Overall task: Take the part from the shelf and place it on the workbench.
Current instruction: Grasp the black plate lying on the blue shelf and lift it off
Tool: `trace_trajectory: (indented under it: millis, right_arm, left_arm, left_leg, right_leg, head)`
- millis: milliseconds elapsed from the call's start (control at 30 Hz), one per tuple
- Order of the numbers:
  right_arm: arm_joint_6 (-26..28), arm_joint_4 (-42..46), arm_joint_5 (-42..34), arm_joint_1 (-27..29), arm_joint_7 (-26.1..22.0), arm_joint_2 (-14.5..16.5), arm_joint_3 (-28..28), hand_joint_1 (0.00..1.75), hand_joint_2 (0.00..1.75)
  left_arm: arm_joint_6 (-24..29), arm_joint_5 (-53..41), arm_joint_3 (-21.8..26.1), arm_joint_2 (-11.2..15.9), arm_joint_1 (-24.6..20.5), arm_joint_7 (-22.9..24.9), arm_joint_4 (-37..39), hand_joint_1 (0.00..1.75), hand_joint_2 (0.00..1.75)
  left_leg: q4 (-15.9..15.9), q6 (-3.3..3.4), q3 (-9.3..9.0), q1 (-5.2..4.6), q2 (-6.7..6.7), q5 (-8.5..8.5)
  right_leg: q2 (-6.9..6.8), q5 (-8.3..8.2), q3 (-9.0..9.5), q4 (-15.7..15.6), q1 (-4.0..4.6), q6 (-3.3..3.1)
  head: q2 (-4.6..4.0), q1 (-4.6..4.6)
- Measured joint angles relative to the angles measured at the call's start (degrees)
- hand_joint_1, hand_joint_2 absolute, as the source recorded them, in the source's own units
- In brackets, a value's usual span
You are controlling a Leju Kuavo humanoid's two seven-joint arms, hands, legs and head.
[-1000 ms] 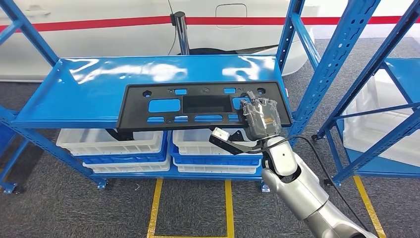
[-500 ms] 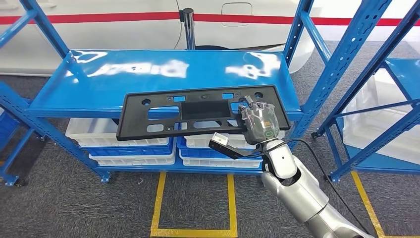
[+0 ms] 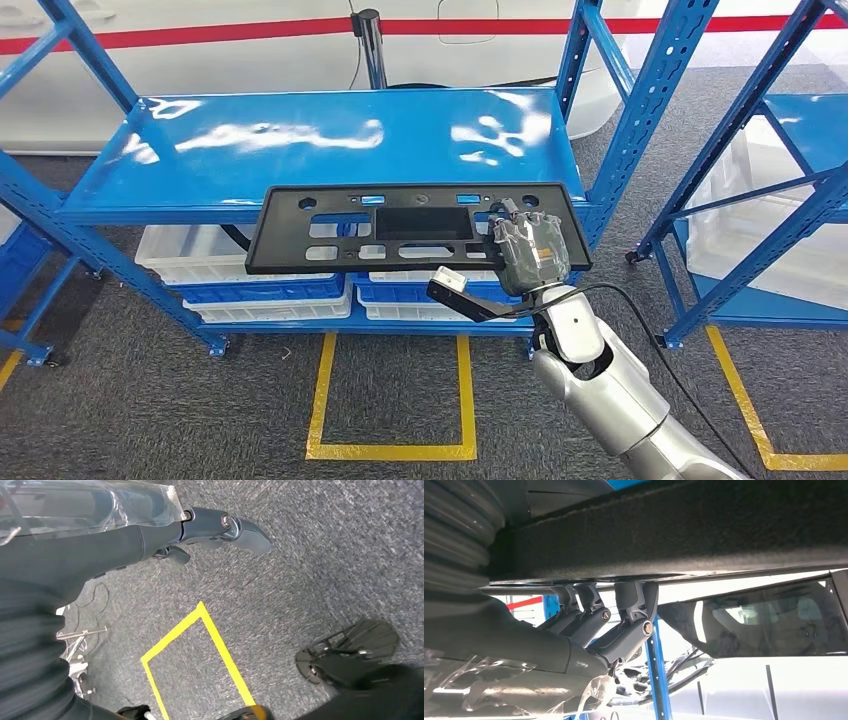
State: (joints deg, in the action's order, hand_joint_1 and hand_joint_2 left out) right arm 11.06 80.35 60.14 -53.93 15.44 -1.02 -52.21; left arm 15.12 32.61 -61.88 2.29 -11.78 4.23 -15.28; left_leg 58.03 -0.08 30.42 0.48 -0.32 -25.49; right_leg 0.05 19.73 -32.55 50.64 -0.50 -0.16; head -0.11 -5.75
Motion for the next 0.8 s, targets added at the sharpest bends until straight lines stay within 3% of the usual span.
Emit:
trace_trajectory:
  millis: [67,167,200,267,333,367,400,433,500,567,600,667,700,733,800]
  right_arm:
    - [0.0,0.3,0.0,0.0,0.1,-0.2,0.1,1.75,1.75]
    - [0.0,0.6,0.1,0.1,0.1,-0.4,0.2,1.75,1.75]
    - [0.0,0.6,0.2,0.2,0.1,-0.5,0.3,1.75,1.75]
    - [0.0,0.7,0.3,0.3,0.1,-0.9,0.4,1.75,1.75]
    - [0.0,0.8,0.4,0.6,0.1,-1.1,0.4,1.75,1.75]
    - [0.0,0.8,0.4,0.8,0.1,-1.2,0.4,1.75,1.75]
    - [0.0,0.8,0.5,0.9,0.1,-1.3,0.4,1.75,1.75]
    - [0.0,0.8,0.5,0.9,0.1,-1.3,0.4,1.75,1.75]
    - [-0.1,1.0,0.6,0.9,0.1,-1.3,0.4,1.75,1.75]
    - [-0.1,1.3,0.6,0.8,0.1,-1.2,0.4,1.75,1.75]
    - [-0.2,1.5,0.6,0.7,0.1,-1.2,0.5,1.75,1.75]
    - [-0.3,1.7,0.7,0.6,0.1,-1.2,0.5,1.75,1.75]
    - [-0.3,1.7,0.8,0.6,0.1,-1.2,0.5,1.75,1.75]
    - [-0.4,1.7,0.9,0.5,0.1,-1.2,0.5,1.75,1.75]
    - [-0.4,1.7,1.1,0.4,0.1,-1.2,0.5,1.75,1.75]
  left_arm:
    - [-0.1,-0.3,0.0,0.1,-0.2,0.1,0.0,0.0,1.75]
    - [-0.2,-0.6,0.0,0.2,-0.2,0.4,0.0,0.0,1.75]
    - [-0.2,-0.6,0.0,0.3,-0.2,0.5,0.0,0.0,1.75]
    - [-0.2,-0.7,0.0,0.3,-0.2,0.5,0.0,0.0,1.75]
    - [-0.2,-0.7,0.0,0.3,-0.2,0.5,0.0,0.0,1.75]
    - [-0.3,-0.7,0.0,0.3,-0.2,0.5,0.0,0.0,1.75]
    - [-0.3,-0.7,0.0,0.3,-0.2,0.5,0.0,0.0,1.75]
    - [-0.3,-0.7,0.0,0.3,-0.2,0.6,0.0,0.0,1.75]
    - [-0.3,-0.8,0.0,0.3,-0.2,0.6,0.0,0.0,1.75]
    - [-0.3,-0.9,0.0,0.3,-0.3,0.7,0.0,0.0,1.75]
    - [-0.2,-1.0,0.0,0.3,-0.4,0.7,0.0,0.0,1.75]
    - [-0.2,-1.2,0.0,0.4,-0.5,0.8,0.0,0.0,1.75]
    - [-0.2,-1.3,0.0,0.3,-0.5,0.9,0.0,0.0,1.75]
    - [-0.2,-1.4,0.0,0.3,-0.5,0.9,0.0,0.0,1.75]
    - [-0.2,-1.6,0.0,0.3,-0.5,0.9,0.0,0.0,1.75]
  left_leg:
    - [-7.1,0.75,-4.07,-0.37,-0.03,1.48]
    - [-8.4,1.75,-3.96,-0.54,-0.02,2.22]
    - [-8.5,2.15,-3.61,-0.41,0.01,2.62]
    - [-8.6,3.04,-2.62,-0.15,0.1,3.66]
    - [-8.5,3.42,-1.37,-0.18,0.13,4.65]
    - [-8.5,3.37,-0.73,-0.17,0.14,5.14]
    - [-8.4,3.26,-0.1,-0.13,0.14,5.63]
    - [-8.4,3.09,0.5,-0.07,0.13,6.08]
    - [-8.2,2.55,1.45,0.06,0.11,6.86]
    - [-8.1,1.83,2.02,0.06,0.1,7.6]
    - [-8.2,1.45,2.19,0.03,0.11,8.01]
    - [-8.3,0.74,2.47,0.07,0.11,8.74]
    - [-7.8,0.45,2.88,0.15,0.12,8.17]
    - [-6.2,0.19,3.65,0.25,0.12,6.6]
    - [1.2,-0.21,6.46,0.43,0.13,0.98]
  right_leg:
    - [-0.02,-0.67,-0.49,0.0,0.12,0.5]
    - [0.02,-1.43,-1.13,0.2,0.11,1.5]
    - [0.07,-0.67,-1.62,0.9,0.09,1.82]
    - [0.16,3.94,-3.85,6.2,-0.07,2.39]
    - [0.15,9.44,-6.82,15.2,-0.24,2.87]
    - [0.14,10.61,-7.56,18.5,-0.29,3.04]
    - [0.14,10.47,-7.32,19.8,-0.37,3.17]
    - [0.14,9.25,-5.95,18.8,-0.47,3.24]
    - [0.16,6.39,-0.1,11.0,-0.68,3.24]
    - [0.33,5.67,5.21,2.8,-0.52,2.86]
    - [0.42,5.88,6.34,0.8,-0.36,2.59]
    - [0.38,5.41,6.02,0.3,-0.24,1.76]
    - [0.29,4.98,5.66,0.3,-0.32,1.31]
    - [0.17,4.43,5.2,0.2,-0.44,0.77]
    - [0.02,3.32,3.95,0.1,-0.47,0.06]
  head:
    - [0.0,-0.01]
    - [0.01,-0.01]
    - [0.01,0.0]
    - [0.0,0.01]
    - [0.01,0.01]
    - [0.01,0.01]
    - [0.01,0.01]
    - [0.0,0.01]
    - [0.0,0.02]
    - [0.01,0.02]
    - [0.01,0.02]
    - [0.01,0.01]
    - [0.01,0.0]
    - [0.01,-0.01]
    - [0.01,-0.01]
